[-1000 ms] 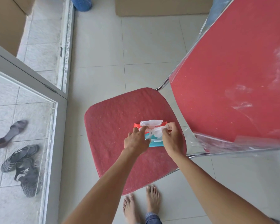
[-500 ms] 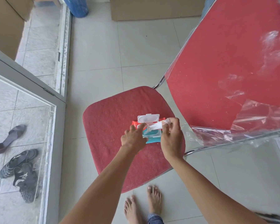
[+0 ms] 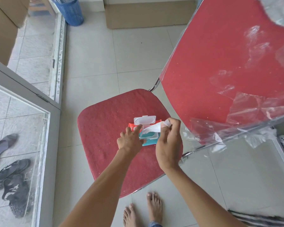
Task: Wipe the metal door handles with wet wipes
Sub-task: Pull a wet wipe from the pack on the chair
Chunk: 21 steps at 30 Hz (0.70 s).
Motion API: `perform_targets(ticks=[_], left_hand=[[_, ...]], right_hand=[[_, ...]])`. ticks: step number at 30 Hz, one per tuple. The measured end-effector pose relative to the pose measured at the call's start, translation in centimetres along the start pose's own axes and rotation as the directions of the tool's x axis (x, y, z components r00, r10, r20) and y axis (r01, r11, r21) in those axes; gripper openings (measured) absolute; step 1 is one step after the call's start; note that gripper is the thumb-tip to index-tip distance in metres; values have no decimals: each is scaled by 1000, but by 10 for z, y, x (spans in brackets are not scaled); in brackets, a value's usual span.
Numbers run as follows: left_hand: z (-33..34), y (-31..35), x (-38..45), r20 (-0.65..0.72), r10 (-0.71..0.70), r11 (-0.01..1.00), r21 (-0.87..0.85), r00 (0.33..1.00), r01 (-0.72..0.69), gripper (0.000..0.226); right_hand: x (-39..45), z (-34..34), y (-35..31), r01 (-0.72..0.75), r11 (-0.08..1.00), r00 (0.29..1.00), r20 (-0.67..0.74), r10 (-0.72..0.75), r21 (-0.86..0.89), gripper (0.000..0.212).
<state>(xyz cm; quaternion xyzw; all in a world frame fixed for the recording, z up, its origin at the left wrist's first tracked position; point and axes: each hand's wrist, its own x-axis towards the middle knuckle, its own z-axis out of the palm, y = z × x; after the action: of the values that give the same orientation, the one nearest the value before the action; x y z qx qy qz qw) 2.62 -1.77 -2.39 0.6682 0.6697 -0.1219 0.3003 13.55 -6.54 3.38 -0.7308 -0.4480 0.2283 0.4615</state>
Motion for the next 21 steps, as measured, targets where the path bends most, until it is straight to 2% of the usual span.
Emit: perform_targets(ticks=[7, 9, 12, 15, 18, 21], left_hand=[[-3, -3, 0, 29, 35, 999, 7, 999, -35, 67], [-5, -7, -2, 36, 61, 998, -22, 998, -60, 69], [-15, -7, -15, 12, 94, 984, -156, 995, -91, 76], [-33, -4, -34, -49, 153, 935, -317, 987, -161, 84], [-61, 0, -63, -112, 286, 836, -455, 952, -305, 92], [-100, 6, -96, -218, 380, 744, -505, 899, -437, 79]], right_hand=[[9, -18, -24, 148, 969, 988, -65, -138, 197, 17], [12, -23, -26, 149, 965, 989, -26, -147, 217, 10], [11, -29, -24, 90, 967, 995, 12, -96, 238, 5], [10, -34, -27, 18, 968, 997, 73, -37, 250, 6], [13, -40, -46, 8, 968, 980, 191, -58, 252, 4], [19, -49, -83, 11, 965, 945, 313, -97, 263, 5]])
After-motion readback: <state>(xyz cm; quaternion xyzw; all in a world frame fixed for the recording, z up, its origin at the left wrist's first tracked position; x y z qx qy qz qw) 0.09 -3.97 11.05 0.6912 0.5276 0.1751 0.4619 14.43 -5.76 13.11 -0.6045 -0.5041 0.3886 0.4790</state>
